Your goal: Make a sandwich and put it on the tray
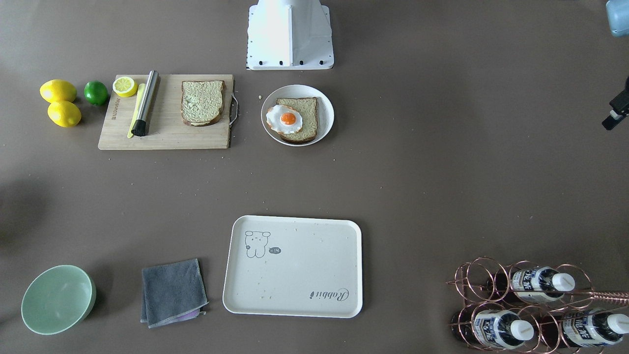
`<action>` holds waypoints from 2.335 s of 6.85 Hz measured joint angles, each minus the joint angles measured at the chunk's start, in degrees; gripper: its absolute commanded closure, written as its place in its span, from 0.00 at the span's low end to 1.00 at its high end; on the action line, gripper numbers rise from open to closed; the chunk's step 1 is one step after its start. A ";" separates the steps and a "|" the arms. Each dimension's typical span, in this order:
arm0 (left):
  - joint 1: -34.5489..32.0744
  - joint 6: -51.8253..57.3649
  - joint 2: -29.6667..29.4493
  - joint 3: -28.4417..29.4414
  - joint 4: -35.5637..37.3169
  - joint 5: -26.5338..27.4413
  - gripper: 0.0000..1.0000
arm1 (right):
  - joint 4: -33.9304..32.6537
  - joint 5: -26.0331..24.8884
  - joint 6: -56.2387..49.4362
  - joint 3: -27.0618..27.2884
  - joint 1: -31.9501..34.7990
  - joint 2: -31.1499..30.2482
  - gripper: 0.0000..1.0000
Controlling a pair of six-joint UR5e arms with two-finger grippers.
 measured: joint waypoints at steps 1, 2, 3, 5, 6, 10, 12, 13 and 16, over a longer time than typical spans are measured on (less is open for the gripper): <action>2.99 -5.37 -1.50 -1.50 -0.91 0.13 0.02 | 0.00 -0.32 4.47 1.94 -2.64 1.41 0.00; 5.61 -9.78 -2.69 -2.82 -2.36 0.23 0.02 | 0.01 -0.39 8.07 4.17 -5.08 2.24 0.00; 8.30 -14.76 -4.05 -3.67 -3.81 1.14 0.02 | 0.05 -0.46 12.10 6.52 -7.75 2.62 0.00; 18.35 -28.55 -8.20 -4.77 -4.91 9.91 0.02 | 0.20 -0.56 18.59 10.15 -12.55 2.81 0.00; 23.72 -34.75 -9.87 -5.57 -5.01 15.02 0.02 | 2.17 -0.71 23.05 11.58 -15.20 2.66 0.00; 31.87 -44.28 -11.17 -7.95 -4.95 22.14 0.02 | 24.84 -12.76 48.60 12.52 -34.66 -1.43 0.00; 32.06 -44.71 -11.25 -8.18 -4.81 22.26 0.03 | 28.17 -18.77 54.19 12.63 -44.20 -2.10 0.01; 32.07 -44.74 -11.32 -8.18 -4.75 22.27 0.03 | 29.95 -19.76 55.52 12.63 -47.28 -2.69 0.01; 32.02 -44.76 -11.63 -8.05 -4.65 22.28 0.03 | 33.98 -22.86 56.20 12.07 -52.56 -6.05 0.02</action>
